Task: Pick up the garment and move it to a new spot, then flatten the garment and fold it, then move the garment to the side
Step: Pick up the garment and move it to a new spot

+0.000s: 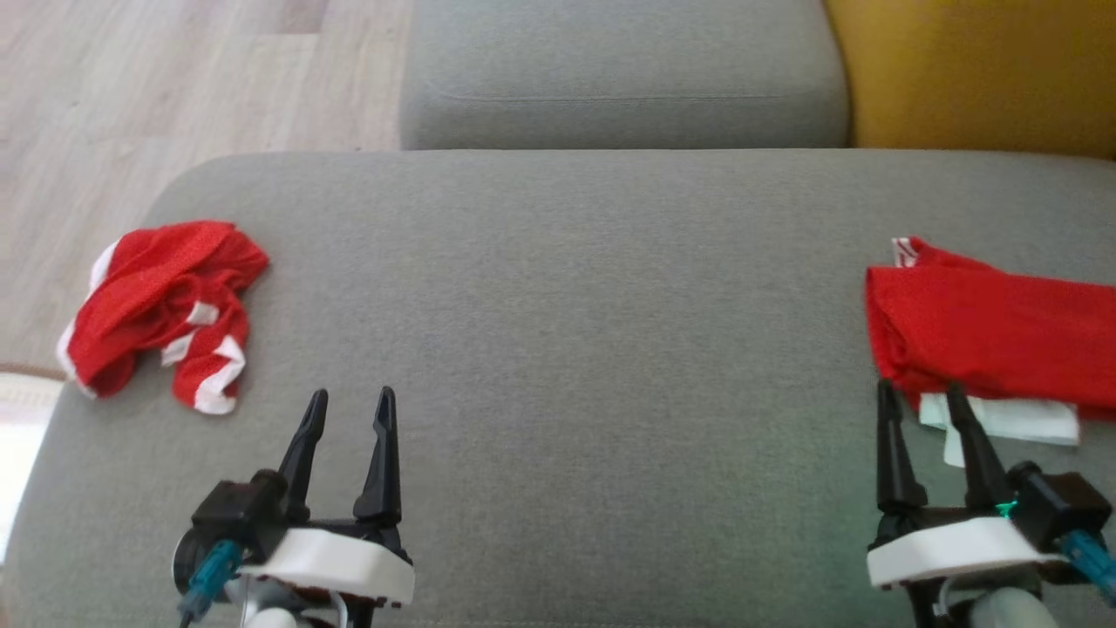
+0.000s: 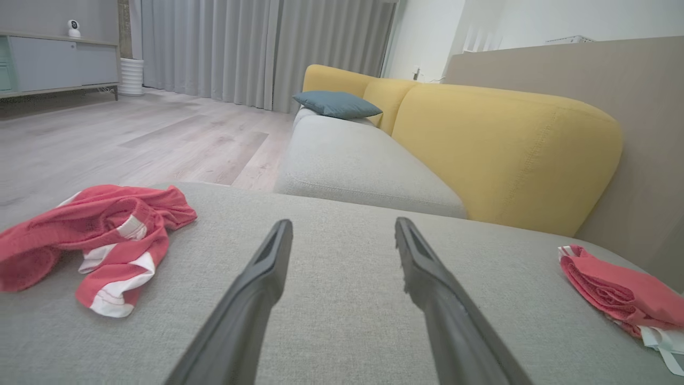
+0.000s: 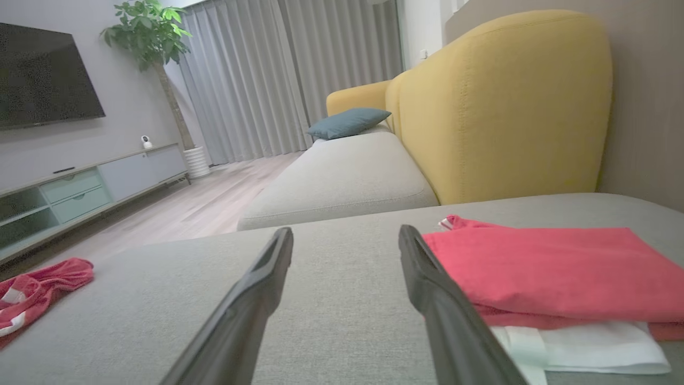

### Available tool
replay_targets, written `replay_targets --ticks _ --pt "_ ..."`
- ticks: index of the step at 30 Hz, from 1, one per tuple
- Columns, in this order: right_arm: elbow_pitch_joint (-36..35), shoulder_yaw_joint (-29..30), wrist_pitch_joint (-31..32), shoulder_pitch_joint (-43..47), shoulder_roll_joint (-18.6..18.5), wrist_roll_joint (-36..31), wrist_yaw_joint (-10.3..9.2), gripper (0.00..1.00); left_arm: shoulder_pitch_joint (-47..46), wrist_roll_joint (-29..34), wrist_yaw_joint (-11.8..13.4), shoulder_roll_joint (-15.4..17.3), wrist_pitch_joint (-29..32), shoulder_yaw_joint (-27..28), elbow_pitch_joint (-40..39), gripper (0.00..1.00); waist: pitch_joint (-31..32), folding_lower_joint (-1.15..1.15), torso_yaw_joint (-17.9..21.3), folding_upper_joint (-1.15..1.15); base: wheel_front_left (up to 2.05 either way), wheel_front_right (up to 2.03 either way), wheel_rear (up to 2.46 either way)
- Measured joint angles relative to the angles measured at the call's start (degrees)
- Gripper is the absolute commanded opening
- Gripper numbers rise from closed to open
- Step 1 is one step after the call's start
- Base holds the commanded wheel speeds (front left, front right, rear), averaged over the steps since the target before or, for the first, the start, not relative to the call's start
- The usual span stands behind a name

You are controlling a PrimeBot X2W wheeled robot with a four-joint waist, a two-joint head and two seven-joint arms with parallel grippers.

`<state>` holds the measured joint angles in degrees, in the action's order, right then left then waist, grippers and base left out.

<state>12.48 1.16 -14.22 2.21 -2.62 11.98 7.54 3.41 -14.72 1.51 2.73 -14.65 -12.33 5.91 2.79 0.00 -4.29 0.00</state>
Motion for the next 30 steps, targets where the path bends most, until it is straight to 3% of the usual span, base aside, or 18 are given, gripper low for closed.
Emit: replay_targets --ticks 9,23,30 --pt "0.3 -4.3 -0.2 0.8 0.0 0.6 0.0 1.0 -0.3 0.0 0.0 0.0 0.0 0.9 0.2 1.0 -0.7 0.0 -5.7 0.0 0.0 0.0 0.0" --pt "2.4 -8.4 -0.2 0.6 0.0 1.1 0.0 1.0 -1.7 0.9 -0.2 0.0 0.0 5.8 1.3 1.0 -2.6 0.0 -20.7 0.0 0.0 0.0 0.0" --pt "3.2 -9.1 -0.2 -1.2 0.0 1.1 -0.01 1.0 -1.7 0.8 -0.2 0.0 0.0 7.5 1.3 1.0 -4.5 0.0 -25.5 0.0 0.0 0.0 0.0"
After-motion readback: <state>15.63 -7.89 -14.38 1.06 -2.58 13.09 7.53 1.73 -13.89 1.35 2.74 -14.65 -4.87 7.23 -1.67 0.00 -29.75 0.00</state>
